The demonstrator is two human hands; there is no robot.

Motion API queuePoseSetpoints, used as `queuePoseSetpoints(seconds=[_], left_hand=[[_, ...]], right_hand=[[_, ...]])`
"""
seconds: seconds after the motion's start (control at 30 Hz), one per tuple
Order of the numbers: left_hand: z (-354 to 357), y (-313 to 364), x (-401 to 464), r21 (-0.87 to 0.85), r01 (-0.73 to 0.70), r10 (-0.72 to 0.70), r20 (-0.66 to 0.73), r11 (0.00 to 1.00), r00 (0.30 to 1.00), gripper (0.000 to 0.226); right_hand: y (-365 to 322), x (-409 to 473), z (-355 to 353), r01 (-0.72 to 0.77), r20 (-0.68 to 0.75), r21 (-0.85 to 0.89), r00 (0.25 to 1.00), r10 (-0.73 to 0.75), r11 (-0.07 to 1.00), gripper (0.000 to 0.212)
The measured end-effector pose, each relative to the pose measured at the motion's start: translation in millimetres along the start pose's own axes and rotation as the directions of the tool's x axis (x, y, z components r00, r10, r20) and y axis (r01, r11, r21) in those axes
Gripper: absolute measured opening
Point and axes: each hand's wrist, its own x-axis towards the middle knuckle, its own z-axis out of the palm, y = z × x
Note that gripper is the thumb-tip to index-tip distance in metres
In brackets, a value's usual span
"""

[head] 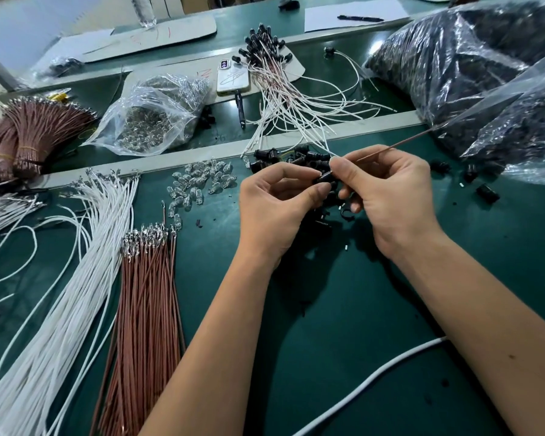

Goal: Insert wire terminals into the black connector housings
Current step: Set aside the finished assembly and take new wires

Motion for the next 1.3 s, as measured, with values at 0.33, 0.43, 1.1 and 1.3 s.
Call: queuePoseSetpoints(seconds=[0.33, 0.43, 1.1, 1.3], left_hand=[[2, 3, -1, -0.026, -0.004, 0.005, 0.026, 1.0, 1.0, 0.02], [1, 2, 0, -0.035, -0.002, 0.002, -0.002, 0.999, 1.0, 0.02], [6, 10, -4, -0.081, -0.025, 0.027, 0.033, 0.996, 0.999, 0.022], [2, 20, -2, -0.464, 0.076, -0.144, -0.112, 0.883, 0.983, 0.026]], right_hand=[[-6, 6, -8, -0.205, 0.172, 0.119, 0.968, 0.183, 0.972, 0.019], [-7, 6, -8, -0.141, 0.172, 0.025, 0.976, 0.134, 0.99, 0.025], [-9, -2, -1, 0.075, 0.392, -0.228, 0.92, 0.022, 0.971, 0.032], [-3, -6, -2, 0.241, 0.353, -0.401, 0.931, -0.094, 0.884, 0.008]])
